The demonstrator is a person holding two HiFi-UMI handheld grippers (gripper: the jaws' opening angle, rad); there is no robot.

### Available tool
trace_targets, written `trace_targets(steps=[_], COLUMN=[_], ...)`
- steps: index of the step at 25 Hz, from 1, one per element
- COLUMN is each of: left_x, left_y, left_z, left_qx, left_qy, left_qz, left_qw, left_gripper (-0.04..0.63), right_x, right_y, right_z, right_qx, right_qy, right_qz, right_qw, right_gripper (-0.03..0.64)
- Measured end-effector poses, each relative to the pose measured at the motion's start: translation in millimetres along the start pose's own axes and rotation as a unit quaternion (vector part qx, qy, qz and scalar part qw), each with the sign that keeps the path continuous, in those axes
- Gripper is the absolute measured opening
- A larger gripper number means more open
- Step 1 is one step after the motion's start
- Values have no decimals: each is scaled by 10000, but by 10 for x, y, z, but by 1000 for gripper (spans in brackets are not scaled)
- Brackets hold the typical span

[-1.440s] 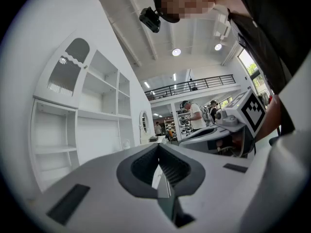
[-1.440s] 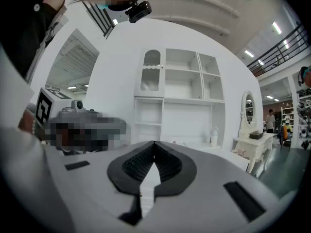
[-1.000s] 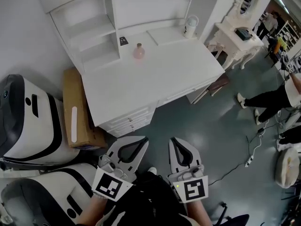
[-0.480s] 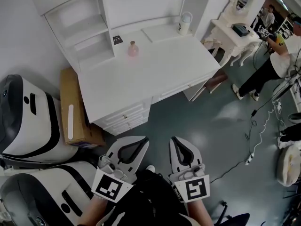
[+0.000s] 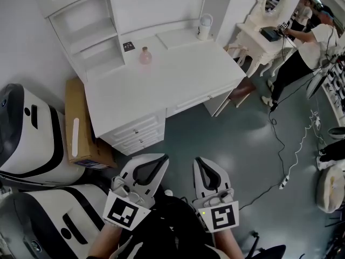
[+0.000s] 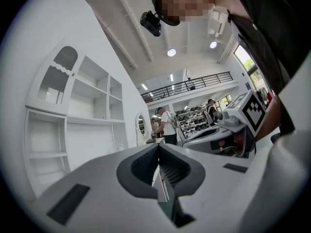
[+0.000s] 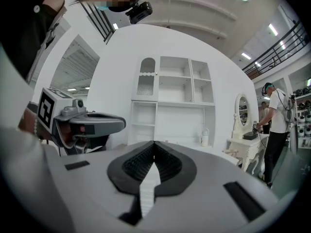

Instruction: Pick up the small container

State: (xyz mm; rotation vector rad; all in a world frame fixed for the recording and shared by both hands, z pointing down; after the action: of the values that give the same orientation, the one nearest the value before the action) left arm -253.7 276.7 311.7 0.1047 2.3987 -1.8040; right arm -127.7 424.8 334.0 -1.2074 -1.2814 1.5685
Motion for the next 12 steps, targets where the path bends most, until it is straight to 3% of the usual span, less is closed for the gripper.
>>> trace_targets(steps=[12], left_x=[-64], left_y=[97], left_z=[-157], left_qx=[-181], left_qy=[-34], left_qz=[-80], left_qw=[9998], left_gripper=[0], right_x=[127], right_y=[17], right_z=[-102], right_qx=[20], right_qy=[-40], right_qz=[-178], right_qw=[9998], right_gripper=[2])
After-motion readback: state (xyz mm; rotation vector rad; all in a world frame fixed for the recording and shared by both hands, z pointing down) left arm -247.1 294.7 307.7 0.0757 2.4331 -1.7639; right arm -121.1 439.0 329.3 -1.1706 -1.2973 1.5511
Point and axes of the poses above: the fingertips, and each gripper's own axes: x backward along the fingers, z to its left, y out of its top, the point moved 10 cm from there along x, backward along the fingers, and after that the axes turned 7 degrees about z, right-handed, at the moved point
